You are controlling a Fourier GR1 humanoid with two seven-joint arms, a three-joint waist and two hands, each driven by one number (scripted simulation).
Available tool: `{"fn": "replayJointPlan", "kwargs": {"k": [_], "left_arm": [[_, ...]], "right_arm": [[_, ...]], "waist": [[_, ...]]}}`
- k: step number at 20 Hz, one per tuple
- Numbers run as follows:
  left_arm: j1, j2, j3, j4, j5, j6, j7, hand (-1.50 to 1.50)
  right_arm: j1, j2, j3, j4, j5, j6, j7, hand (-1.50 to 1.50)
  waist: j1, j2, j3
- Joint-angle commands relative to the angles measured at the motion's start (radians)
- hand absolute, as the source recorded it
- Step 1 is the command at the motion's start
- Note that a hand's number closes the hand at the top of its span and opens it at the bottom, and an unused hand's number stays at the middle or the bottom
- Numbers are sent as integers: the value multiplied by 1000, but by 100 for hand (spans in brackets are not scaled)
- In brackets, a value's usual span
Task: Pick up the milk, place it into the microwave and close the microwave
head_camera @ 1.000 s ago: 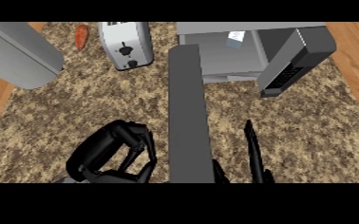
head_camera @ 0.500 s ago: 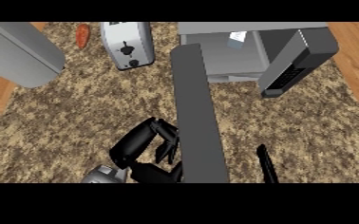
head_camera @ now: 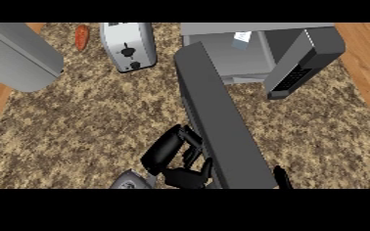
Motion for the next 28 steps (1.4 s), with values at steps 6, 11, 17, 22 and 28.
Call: {"fn": "replayJointPlan", "kwargs": {"k": [6, 11, 17, 22, 28], "left_arm": [[-134, -12, -166, 189, 138, 191, -67, 150], [-162, -12, -220, 212, 248, 296, -127, 150], [-231, -12, -214, 222, 362, 469, -128, 150], [-308, -12, -217, 251, 438, 553, -115, -150], [-389, -12, -204, 311, 523, 639, -71, -150]], "right_arm": [[-48, -44, 51, -149, -17, -9, -42, -150], [-73, -59, 78, -162, -32, 32, -51, -150], [-99, -94, 58, -163, -57, 49, -52, -150], [-130, -132, 32, -169, -71, 66, -60, -150], [-164, -276, -15, -91, -54, 110, -81, -150]], "waist": [[-35, 14, -5], [-54, 22, -8], [-78, 25, -9], [-105, 37, -7], [-164, 34, -11]]}}
